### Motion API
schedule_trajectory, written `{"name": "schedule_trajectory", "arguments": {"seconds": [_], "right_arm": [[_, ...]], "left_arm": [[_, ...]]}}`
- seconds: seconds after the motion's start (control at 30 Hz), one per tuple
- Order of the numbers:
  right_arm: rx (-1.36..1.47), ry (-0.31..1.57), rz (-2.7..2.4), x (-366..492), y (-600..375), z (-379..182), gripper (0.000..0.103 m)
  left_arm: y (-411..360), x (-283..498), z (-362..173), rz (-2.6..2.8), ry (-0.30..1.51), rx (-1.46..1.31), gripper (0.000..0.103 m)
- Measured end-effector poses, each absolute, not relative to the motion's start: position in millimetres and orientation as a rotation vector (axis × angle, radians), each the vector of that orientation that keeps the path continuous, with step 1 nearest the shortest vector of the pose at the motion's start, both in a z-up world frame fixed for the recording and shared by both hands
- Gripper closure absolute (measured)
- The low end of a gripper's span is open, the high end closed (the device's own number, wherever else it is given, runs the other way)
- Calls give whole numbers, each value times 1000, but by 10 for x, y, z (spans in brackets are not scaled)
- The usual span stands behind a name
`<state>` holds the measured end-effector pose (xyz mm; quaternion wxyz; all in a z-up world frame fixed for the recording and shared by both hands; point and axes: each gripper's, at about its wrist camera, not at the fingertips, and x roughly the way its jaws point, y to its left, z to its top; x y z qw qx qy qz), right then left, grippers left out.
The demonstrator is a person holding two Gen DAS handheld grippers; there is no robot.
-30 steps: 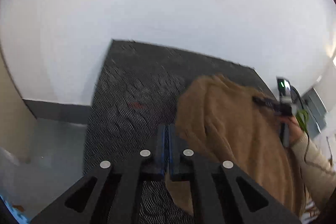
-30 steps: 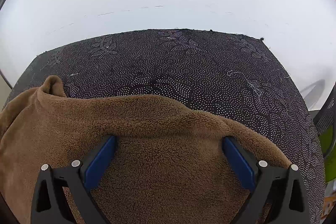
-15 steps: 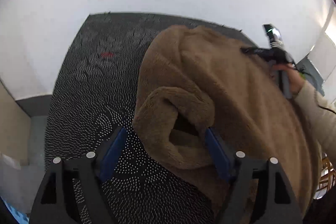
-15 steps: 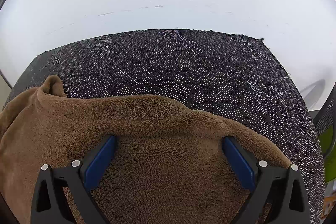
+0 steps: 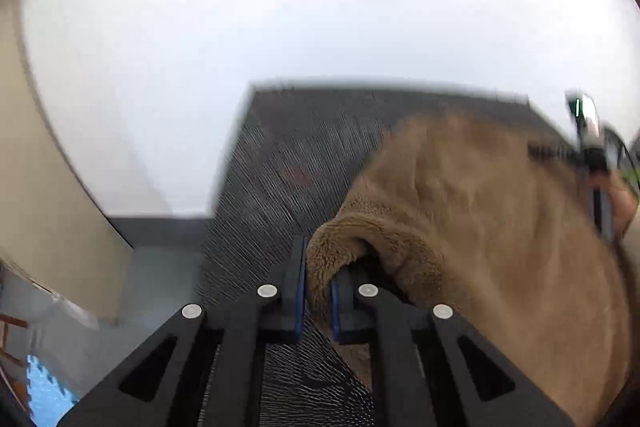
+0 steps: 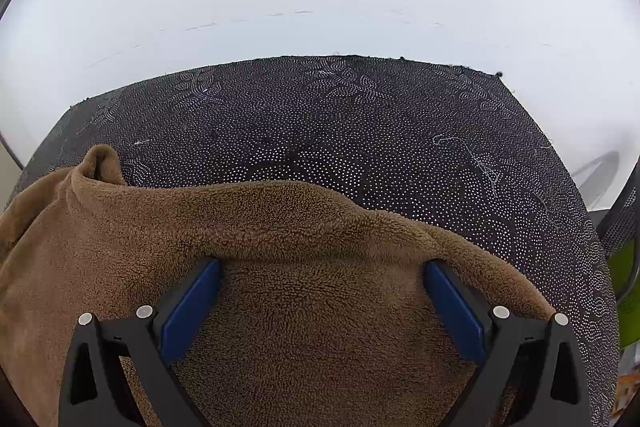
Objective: Fold clothes
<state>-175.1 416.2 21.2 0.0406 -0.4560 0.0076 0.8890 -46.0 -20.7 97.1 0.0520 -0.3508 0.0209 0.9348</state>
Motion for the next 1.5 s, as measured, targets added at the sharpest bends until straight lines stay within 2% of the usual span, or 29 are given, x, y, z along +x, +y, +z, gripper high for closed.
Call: {"name": "schedule_trajectory", "arguments": {"seconds": [0.03, 0.17, 0.53, 0.6, 0.67, 0.7, 0.73, 0.8, 0.93, 1.1, 1.27, 1.4, 1.47, 1.5], "right_arm": [[-1395, 23, 2725, -1752, 4161, 215, 1], [-1395, 31, 2742, -1745, 4169, 221, 1], [-1398, 27, 2735, -1736, 4157, 206, 1], [-1398, 32, 2739, -1735, 4164, 206, 1], [-1398, 32, 2743, -1727, 4165, 213, 1], [-1392, 25, 2746, -1717, 4157, 225, 1], [-1381, 4, 2748, -1695, 4138, 252, 1], [-1344, -22, 2754, -1606, 4069, 345, 1], [-1295, 19, 2936, -1191, 3665, 716, 1], [-1359, -261, 3250, -288, 2629, 997, 1], [-1424, -714, 3522, 864, 1701, 995, 1], [-1346, -1075, 3581, 1558, 1365, 898, 1], [-1338, -1099, 3545, 1699, 1384, 833, 1], [-1359, -1033, 3524, 1705, 1468, 818, 1]], "left_arm": [[-230, -395, 1113, 2884, 79, -1011, 92], [32, -110, 1492, 2965, 428, -809, 88], [-61, -307, 880, 2881, 557, -1103, 86], [-81, -338, 791, 2881, 612, -1131, 73], [-103, -364, 726, 2900, 704, -1129, 48], [-138, -375, 710, 2895, 715, -1140, 44], [-170, -418, 714, 2884, 683, -1160, 42], [-284, -418, 739, 2855, 509, -1182, 42], [-498, -472, 636, 2767, 218, -1246, 42], [-680, -389, 451, 2675, -65, -1290, 40], [-611, -245, 378, 2636, -86, -1296, 32], [-558, -105, 304, 2605, -95, -1287, 27], [-512, -39, 289, 2605, -86, -1294, 25], [-484, -43, 264, 2611, -76, -1303, 25]]}}
